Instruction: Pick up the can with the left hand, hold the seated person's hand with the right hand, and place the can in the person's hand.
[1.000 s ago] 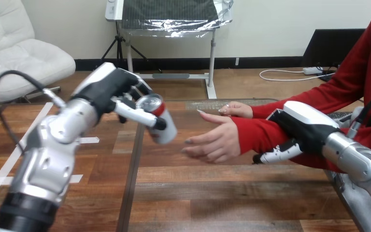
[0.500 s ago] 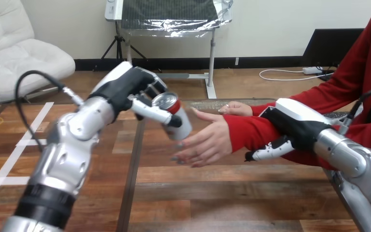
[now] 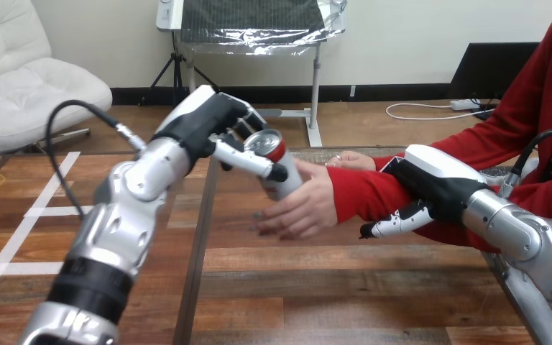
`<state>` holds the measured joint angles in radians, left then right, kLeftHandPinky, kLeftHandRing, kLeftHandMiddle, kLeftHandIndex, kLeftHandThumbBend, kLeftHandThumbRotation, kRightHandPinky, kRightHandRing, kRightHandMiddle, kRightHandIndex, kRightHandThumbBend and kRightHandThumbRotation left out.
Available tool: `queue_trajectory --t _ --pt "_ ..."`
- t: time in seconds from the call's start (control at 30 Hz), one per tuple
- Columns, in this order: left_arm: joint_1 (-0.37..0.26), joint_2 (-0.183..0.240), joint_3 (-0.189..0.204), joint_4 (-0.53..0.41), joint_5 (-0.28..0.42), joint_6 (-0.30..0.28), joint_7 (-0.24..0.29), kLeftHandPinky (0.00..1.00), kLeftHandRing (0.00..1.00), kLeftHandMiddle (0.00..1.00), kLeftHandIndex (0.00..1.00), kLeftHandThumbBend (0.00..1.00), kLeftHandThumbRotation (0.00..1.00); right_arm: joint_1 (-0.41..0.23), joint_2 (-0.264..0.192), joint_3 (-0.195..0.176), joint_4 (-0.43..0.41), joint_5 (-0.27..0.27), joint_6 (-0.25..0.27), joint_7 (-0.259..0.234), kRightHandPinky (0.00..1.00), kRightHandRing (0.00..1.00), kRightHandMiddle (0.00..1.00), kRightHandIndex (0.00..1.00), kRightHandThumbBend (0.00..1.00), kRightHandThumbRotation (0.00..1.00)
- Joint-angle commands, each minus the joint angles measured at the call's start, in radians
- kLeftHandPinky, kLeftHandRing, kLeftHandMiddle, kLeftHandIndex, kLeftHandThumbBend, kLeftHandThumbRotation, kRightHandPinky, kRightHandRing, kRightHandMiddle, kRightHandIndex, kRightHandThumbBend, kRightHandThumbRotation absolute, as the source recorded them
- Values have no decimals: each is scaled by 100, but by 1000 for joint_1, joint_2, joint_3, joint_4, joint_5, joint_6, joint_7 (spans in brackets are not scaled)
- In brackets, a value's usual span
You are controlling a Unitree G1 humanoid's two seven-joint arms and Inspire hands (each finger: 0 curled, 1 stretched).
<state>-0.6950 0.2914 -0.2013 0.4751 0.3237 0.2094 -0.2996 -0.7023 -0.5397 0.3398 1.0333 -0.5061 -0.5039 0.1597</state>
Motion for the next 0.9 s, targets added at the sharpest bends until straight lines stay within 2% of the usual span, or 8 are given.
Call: queue_trajectory --t 0.0,0.37,0.6,0.87 --pt "-132 -43 -6 40 -3 -55 35 31 39 44 43 76 0 -111 30 -38 -66 42 -9 4 31 34 36 35 67 27" --pt "-163 -88 -16 72 -5 -44 46 28 36 42 43 75 0 -111 38 -34 -71 53 4 11 32 34 37 38 68 28" --pt "-185 -115 -30 102 -11 -63 32 26 34 40 43 75 0 -113 42 -31 -65 57 -3 9 32 35 38 39 68 27" --pt "-189 -144 -31 121 -23 -73 26 28 35 41 42 74 0 -112 44 -31 -66 60 1 8 31 34 38 40 68 26"
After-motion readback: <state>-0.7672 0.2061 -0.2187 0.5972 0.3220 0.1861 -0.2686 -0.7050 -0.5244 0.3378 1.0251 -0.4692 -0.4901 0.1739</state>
